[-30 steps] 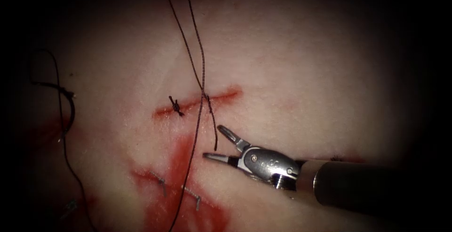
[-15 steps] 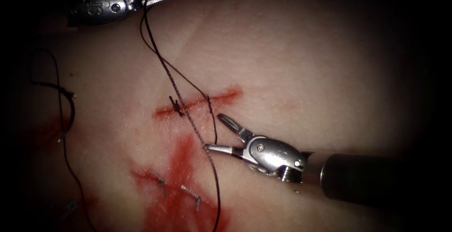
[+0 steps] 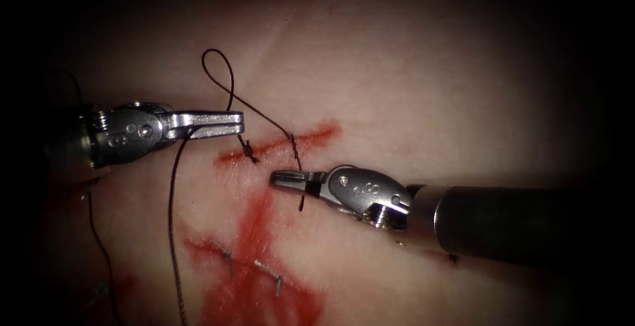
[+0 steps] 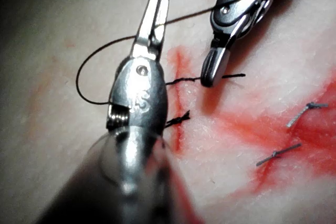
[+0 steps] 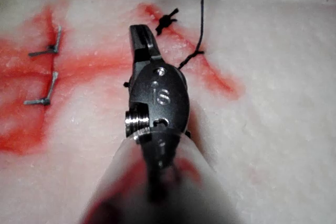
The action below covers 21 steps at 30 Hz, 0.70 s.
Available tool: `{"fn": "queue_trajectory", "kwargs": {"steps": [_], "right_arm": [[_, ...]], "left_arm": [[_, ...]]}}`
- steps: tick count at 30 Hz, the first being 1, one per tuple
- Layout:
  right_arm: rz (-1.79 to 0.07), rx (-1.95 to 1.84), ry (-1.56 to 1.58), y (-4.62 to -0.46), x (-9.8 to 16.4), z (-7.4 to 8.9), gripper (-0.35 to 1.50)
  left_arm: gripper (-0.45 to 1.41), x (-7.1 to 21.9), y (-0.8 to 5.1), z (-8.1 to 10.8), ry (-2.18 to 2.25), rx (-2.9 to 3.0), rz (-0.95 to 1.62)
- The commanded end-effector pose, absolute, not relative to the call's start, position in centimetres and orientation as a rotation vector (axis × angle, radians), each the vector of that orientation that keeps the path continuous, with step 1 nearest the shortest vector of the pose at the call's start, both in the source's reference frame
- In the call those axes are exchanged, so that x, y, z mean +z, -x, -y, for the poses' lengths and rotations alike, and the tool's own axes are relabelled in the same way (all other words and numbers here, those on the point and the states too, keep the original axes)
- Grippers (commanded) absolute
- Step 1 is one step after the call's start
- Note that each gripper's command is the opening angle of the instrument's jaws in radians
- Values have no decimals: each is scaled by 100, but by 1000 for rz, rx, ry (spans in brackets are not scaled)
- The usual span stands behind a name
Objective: Wound Closure
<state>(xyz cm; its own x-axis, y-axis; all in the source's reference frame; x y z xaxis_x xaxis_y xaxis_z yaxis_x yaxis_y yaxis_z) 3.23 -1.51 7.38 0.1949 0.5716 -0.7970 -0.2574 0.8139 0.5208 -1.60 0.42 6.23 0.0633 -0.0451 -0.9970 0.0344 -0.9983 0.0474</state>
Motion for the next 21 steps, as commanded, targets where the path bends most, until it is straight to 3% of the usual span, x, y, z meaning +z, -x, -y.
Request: {"fn": "queue_trajectory", "kwargs": {"steps": [1,13,21], "right_arm": [[-1270,571,-322,-352,744,144,-35],[-1482,557,-472,-392,756,81,-35],[-1559,543,-568,-403,736,51,-35]], "left_arm": [[-45,632,169,-33,-2237,-2115,-16],[-45,676,168,13,-2108,-2129,-373],[-45,726,174,14,-1944,-2279,-376]]}}
